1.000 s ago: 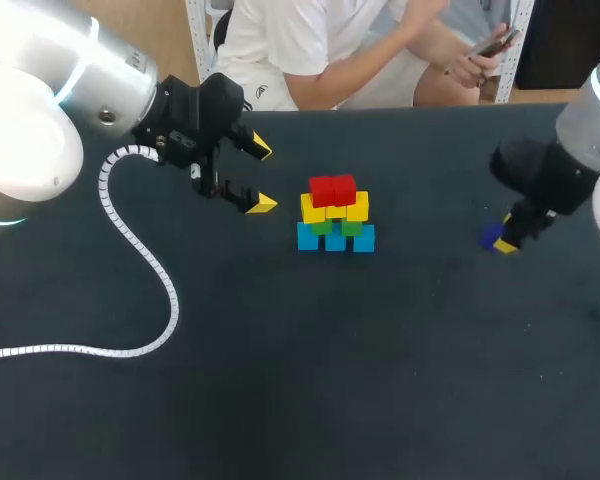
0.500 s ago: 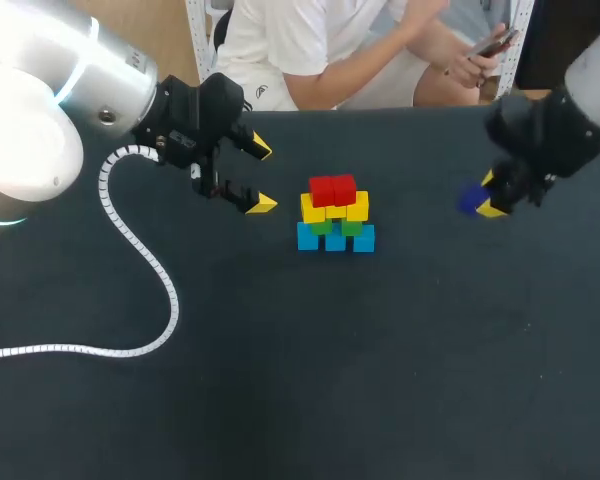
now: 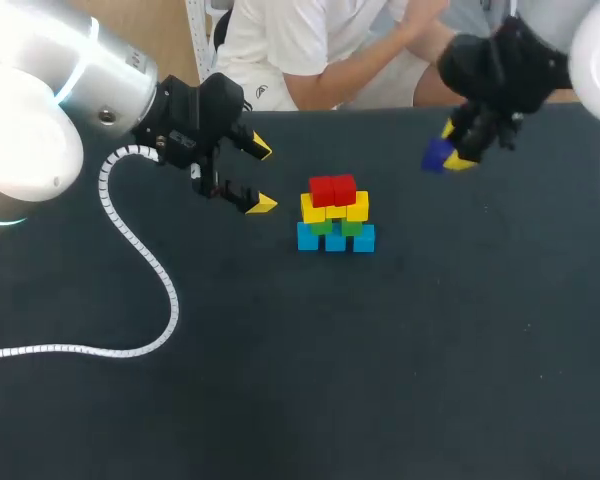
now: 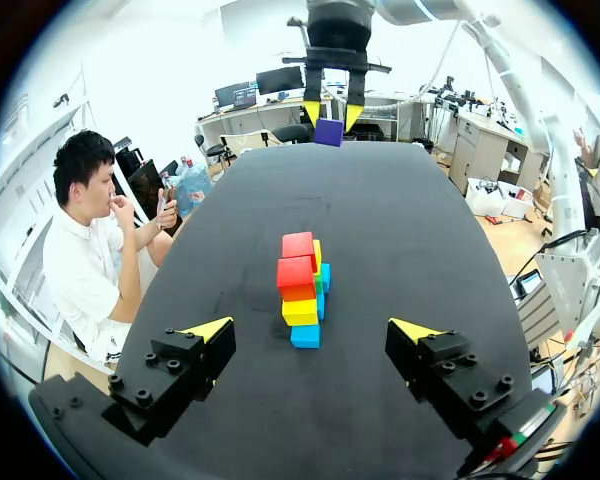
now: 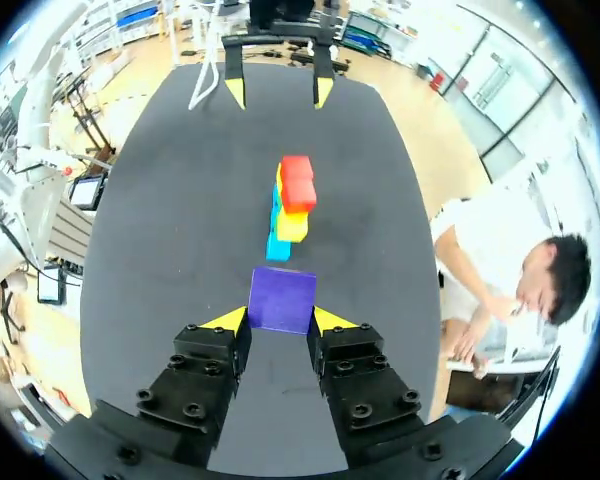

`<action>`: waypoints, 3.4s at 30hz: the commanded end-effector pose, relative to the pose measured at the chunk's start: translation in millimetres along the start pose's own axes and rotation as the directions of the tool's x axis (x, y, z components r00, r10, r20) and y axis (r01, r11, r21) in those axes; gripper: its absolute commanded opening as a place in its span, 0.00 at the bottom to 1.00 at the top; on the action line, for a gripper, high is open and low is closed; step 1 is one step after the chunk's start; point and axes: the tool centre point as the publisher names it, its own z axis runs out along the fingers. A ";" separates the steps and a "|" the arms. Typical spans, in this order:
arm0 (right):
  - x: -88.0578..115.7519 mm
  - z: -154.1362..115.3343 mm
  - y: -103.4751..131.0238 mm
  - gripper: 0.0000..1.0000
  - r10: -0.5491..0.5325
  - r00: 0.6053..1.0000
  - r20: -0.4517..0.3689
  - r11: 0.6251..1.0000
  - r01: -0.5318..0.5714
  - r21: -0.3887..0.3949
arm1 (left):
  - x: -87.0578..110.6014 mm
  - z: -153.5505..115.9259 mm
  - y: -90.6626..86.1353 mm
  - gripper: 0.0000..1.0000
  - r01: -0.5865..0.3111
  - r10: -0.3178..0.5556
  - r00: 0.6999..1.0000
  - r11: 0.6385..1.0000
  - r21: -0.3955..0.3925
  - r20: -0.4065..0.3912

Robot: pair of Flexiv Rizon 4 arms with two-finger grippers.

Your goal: Place the blue cubes, place green cubes on the blue cubes, place the yellow cubes on the green cubes, then place the red cubes on the yellow cubes, and place purple cube on the red cubes.

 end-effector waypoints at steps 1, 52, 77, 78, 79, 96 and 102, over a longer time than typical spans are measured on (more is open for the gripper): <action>-20.1 1.9 -13.8 0.00 -0.029 0.999 -0.012 0.993 0.028 -0.115 | 1.2 -0.3 0.9 1.00 -0.002 0.002 1.000 1.000 0.002 0.003; -87.5 26.9 11.3 0.00 -0.153 0.981 -0.120 0.947 0.111 -0.302 | 1.2 -0.3 0.9 1.00 -0.002 0.002 1.000 1.000 0.002 0.003; -94.3 71.8 5.0 0.00 -0.165 0.970 -0.177 0.938 0.099 -0.331 | 1.2 -0.3 0.9 1.00 -0.002 0.002 1.000 1.000 0.002 0.003; -94.7 72.7 4.3 0.00 -0.164 0.970 -0.178 0.938 0.098 -0.333 | 1.2 -0.3 0.9 1.00 -0.002 0.002 1.000 1.000 0.002 0.003; -95.0 73.2 3.7 0.00 -0.163 0.969 -0.185 0.938 0.094 -0.333 | 1.2 -0.3 0.9 1.00 -0.002 0.002 1.000 1.000 0.002 0.003; -91.6 76.4 -6.4 0.00 -0.142 0.965 -0.221 0.941 0.062 -0.334 | 1.2 -0.3 0.9 1.00 -0.002 0.002 1.000 1.000 0.002 0.003; -90.7 82.8 -9.3 0.00 -0.133 0.968 -0.213 0.939 0.055 -0.340 | 1.2 -0.3 0.9 1.00 -0.002 0.002 1.000 1.000 0.002 0.003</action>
